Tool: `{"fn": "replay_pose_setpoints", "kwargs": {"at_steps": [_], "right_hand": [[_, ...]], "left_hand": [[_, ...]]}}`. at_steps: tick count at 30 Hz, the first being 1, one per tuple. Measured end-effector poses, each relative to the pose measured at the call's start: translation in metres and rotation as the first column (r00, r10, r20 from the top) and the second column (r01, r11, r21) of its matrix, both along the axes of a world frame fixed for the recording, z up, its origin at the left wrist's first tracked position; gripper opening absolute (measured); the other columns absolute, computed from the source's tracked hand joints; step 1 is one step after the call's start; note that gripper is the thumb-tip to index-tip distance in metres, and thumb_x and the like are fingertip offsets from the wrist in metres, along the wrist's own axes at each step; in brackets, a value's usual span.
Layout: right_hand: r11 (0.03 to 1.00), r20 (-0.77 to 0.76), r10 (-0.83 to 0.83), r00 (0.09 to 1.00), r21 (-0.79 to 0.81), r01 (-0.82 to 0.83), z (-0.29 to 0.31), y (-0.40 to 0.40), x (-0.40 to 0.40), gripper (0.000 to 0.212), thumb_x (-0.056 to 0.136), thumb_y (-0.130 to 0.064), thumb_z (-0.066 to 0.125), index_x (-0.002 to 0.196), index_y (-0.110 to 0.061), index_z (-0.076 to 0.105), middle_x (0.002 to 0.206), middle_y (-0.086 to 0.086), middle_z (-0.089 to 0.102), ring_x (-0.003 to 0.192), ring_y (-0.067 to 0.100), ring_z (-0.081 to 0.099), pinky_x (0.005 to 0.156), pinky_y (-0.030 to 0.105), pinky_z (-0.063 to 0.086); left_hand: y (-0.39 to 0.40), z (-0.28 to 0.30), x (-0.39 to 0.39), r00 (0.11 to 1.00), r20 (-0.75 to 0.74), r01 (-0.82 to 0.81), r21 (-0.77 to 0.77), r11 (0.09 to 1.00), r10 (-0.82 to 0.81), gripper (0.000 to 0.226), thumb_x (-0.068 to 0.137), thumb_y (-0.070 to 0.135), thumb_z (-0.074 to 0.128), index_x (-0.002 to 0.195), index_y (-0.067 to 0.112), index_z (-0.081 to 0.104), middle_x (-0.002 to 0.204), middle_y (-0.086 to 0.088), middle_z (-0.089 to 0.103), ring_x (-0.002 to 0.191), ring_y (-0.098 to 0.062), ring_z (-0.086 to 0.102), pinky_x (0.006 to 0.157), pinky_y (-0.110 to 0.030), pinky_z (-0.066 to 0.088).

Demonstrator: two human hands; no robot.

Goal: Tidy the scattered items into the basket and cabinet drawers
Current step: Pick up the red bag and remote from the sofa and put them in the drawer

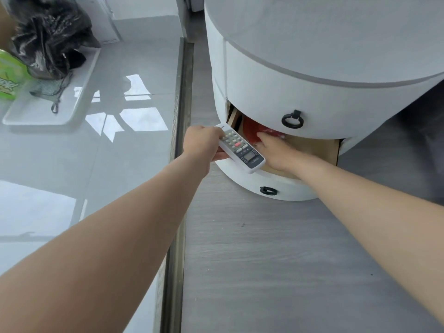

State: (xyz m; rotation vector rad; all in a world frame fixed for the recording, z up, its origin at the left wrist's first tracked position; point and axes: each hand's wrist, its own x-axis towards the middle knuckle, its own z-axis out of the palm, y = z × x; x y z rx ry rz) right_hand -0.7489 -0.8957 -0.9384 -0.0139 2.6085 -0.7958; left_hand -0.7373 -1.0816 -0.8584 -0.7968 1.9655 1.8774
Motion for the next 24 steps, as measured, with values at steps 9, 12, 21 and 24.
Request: {"fn": "replay_pose_setpoints", "kwargs": {"at_steps": [9,12,21,24], "right_hand": [[0.944,0.124,0.001,0.992,-0.328,0.041,0.064,0.036,0.056,0.042,0.089,-0.042,0.066,0.123,-0.020,0.055,0.110,-0.003,0.065,0.091,0.012,0.062,0.077,0.027,0.050],[0.994,0.040,0.087,0.995,0.056,-0.089,0.060,0.052,0.058,0.055,0.088,-0.038,0.067,0.132,-0.014,0.043,0.114,-0.002,0.058,0.097,0.018,0.056,0.077,0.031,0.049],[0.917,0.097,-0.027,0.995,0.400,-0.014,0.043,0.069,0.042,0.034,0.091,-0.042,0.056,0.103,-0.010,0.062,0.088,0.004,0.060,0.075,0.020,0.056,0.055,0.026,0.040],[0.879,0.153,-0.069,0.986,0.477,-0.012,0.033,0.050,0.037,0.045,0.097,-0.043,0.044,0.114,-0.006,0.062,0.106,0.010,0.061,0.093,0.027,0.058,0.058,0.026,0.039]], "left_hand": [[0.048,-0.001,0.002,0.999,0.016,0.047,-0.121,0.992,-0.045,0.018,0.089,-0.001,0.053,0.107,0.001,0.053,0.101,-0.019,0.067,0.080,-0.029,0.073,0.059,-0.041,0.063],[0.074,-0.003,0.009,0.979,0.017,0.201,-0.113,0.973,-0.201,0.006,0.089,-0.002,0.054,0.091,0.004,0.056,0.099,-0.018,0.067,0.084,-0.032,0.072,0.062,-0.040,0.063],[0.057,0.005,0.020,0.783,0.087,0.363,-0.868,0.339,-0.616,0.030,0.085,0.021,0.048,0.113,0.013,0.056,0.112,-0.008,0.055,0.112,-0.033,0.048,0.091,-0.043,0.044],[0.047,-0.007,0.029,0.604,0.345,0.532,-0.846,0.041,-0.718,0.022,0.091,0.033,0.044,0.102,0.017,0.052,0.117,-0.010,0.053,0.120,-0.033,0.041,0.099,-0.049,0.038]]}}
